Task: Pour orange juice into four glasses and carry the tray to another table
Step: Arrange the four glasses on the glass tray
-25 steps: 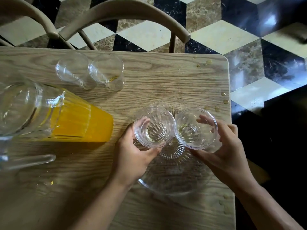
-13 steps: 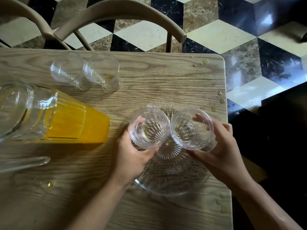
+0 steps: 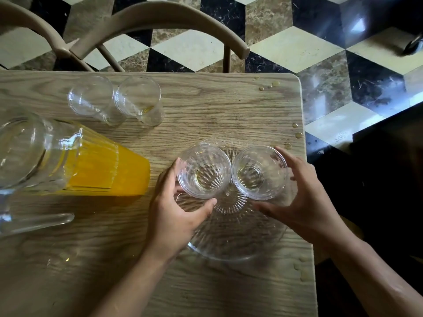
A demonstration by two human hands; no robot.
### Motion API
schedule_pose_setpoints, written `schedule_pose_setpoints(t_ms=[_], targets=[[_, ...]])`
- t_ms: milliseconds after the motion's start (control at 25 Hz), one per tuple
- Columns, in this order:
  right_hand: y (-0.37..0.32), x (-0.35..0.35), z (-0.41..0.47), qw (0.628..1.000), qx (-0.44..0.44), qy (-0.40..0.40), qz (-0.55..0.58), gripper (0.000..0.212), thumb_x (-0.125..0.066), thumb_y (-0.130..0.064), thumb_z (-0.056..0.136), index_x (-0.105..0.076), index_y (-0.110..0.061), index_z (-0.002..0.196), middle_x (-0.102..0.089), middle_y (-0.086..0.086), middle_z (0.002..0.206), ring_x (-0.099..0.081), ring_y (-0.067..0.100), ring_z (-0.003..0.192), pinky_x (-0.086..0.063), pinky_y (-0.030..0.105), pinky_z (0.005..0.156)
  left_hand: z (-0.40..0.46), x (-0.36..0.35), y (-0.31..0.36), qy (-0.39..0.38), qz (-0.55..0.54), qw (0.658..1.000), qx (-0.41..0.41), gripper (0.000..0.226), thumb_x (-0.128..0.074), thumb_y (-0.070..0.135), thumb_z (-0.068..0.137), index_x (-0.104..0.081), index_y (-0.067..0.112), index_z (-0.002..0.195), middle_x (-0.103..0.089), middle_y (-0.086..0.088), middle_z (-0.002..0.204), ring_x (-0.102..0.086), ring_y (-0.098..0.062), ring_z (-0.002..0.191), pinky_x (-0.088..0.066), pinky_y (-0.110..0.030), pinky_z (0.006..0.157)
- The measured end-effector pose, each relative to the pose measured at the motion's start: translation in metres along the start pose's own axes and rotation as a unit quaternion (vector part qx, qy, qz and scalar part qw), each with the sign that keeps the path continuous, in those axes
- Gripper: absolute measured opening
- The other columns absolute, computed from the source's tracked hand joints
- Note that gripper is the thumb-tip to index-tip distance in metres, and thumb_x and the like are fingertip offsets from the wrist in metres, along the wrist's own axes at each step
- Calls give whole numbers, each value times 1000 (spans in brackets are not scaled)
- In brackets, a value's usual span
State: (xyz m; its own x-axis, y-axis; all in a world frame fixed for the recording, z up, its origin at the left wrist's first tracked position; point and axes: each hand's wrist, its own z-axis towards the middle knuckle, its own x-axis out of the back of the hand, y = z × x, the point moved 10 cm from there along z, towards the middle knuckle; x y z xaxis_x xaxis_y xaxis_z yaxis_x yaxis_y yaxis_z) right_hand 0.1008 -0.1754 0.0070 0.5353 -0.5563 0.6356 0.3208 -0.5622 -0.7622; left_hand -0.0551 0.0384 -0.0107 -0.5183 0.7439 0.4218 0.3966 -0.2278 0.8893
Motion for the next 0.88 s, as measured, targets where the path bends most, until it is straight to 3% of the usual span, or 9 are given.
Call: schedule_pose_setpoints(t_ms=[160,320,480,640,720,880], targets=[[-5,11,-14,999,-20,-25,15,128,-88,-55,55,-25,-21,161,-35,-3,160,-31,9,148,-28,39,124,-17,11,5,-14,16,1000,3,111,-91,51,65,-33,36,158,-49,9,156,-48,11,133,-42,-11,105],[-25,28,-37,999,-38,-15,31,133,-83,-64,52,-21,-20,161,-31,-1,162,-28,7,149,-25,31,124,-39,31,23,-7,32,999,-32,113,-86,54,66,-34,22,161,-48,5,159,-44,-4,147,-39,-31,120],[-64,49,-45,1000,-9,-2,13,133,-80,-66,54,-22,-15,162,-27,5,164,-23,11,152,-21,30,124,-64,50,57,12,22,998,-54,102,-82,56,72,-35,25,157,-49,0,158,-47,-10,146,-41,-40,121],[-117,63,-44,998,46,-14,27,130,-78,-68,57,-21,-16,162,-21,2,166,-20,12,153,-18,25,122,-88,65,114,41,22,995,-89,98,-81,55,74,-40,19,155,-51,-1,155,-49,-11,145,-42,-38,120],[-144,66,-41,997,75,-28,19,129,-78,-69,58,-19,-20,162,-19,0,167,-21,14,153,-21,30,120,-97,74,140,56,28,993,-101,97,-81,56,74,-40,21,156,-51,3,154,-47,-8,145,-40,-33,119],[-191,74,-37,991,120,-51,34,115,-73,-67,71,-20,-21,162,-19,-4,167,-23,11,150,-23,29,119,-104,113,185,116,34,986,-118,97,-81,59,73,-43,22,154,-52,2,154,-47,-8,146,-41,-38,121]])
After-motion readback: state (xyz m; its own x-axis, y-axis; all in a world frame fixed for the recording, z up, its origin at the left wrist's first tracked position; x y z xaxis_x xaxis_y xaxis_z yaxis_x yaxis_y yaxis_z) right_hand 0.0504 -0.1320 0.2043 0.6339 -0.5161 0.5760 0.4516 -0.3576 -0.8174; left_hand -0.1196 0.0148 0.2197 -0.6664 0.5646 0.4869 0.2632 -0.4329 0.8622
